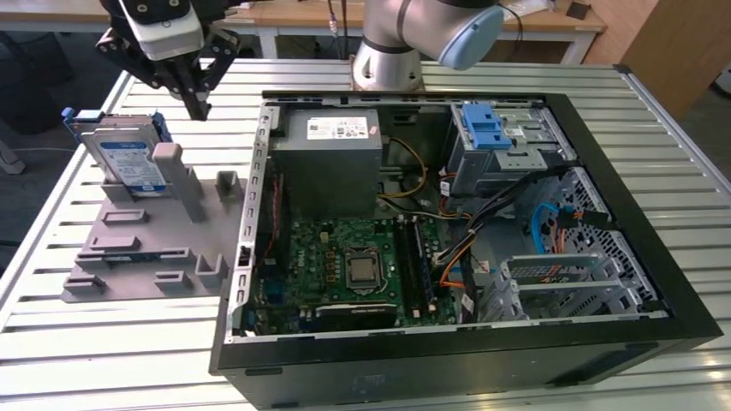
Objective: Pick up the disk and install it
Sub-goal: 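Reach for the disk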
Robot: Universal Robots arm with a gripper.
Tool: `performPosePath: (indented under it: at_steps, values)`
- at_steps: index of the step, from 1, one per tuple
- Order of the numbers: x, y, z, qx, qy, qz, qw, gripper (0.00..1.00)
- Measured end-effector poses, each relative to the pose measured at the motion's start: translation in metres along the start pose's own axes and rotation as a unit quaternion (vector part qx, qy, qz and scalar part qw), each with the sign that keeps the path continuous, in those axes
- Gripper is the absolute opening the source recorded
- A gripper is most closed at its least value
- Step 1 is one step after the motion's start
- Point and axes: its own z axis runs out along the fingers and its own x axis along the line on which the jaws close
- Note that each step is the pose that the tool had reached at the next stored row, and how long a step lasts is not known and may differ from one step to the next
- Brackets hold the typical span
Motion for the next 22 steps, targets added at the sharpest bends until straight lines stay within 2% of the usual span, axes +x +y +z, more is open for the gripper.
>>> performPosePath:
  at_steps: [22]
  values:
    - [0.0198,0.0116,0.003,0.0,0.0,0.0,1.0,0.11]
